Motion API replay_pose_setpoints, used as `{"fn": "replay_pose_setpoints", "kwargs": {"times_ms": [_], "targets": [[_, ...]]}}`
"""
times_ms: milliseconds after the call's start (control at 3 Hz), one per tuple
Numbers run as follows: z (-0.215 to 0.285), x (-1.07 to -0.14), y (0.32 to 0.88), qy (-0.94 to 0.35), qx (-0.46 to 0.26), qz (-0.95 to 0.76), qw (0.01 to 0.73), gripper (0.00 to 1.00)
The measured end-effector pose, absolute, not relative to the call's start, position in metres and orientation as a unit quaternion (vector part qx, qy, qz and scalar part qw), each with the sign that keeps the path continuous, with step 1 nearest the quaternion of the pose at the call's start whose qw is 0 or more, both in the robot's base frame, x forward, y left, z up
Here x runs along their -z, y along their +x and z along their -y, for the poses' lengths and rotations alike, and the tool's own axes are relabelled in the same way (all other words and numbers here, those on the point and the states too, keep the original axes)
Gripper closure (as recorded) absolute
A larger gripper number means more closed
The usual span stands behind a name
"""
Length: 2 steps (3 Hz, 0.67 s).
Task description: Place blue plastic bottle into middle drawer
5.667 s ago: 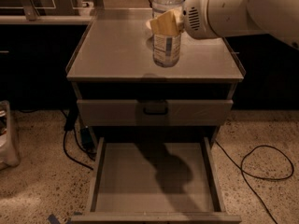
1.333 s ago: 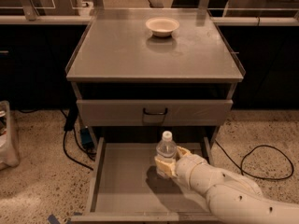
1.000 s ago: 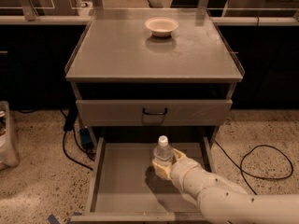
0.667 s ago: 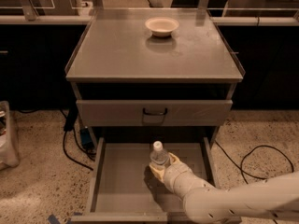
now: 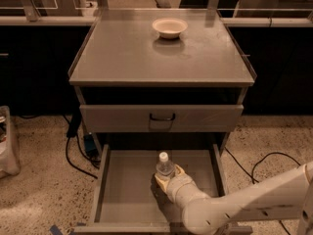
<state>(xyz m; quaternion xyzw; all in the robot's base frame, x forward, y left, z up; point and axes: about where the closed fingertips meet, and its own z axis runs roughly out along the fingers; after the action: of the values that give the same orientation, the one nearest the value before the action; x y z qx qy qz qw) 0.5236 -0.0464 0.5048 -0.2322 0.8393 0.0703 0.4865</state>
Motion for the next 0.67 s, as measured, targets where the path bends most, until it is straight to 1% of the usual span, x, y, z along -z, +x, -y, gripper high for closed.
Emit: {"fn": "replay_pose_setpoints", "kwargs": {"times_ms": [333,667], "targets": [[0.0463,-0.5032,0.5231,-0.232,-0.071,-0.84,0.485,1.0],[0.0508,-0.5014,0.519,-0.229,-0.066,-0.832,0.501,1.0]]}}
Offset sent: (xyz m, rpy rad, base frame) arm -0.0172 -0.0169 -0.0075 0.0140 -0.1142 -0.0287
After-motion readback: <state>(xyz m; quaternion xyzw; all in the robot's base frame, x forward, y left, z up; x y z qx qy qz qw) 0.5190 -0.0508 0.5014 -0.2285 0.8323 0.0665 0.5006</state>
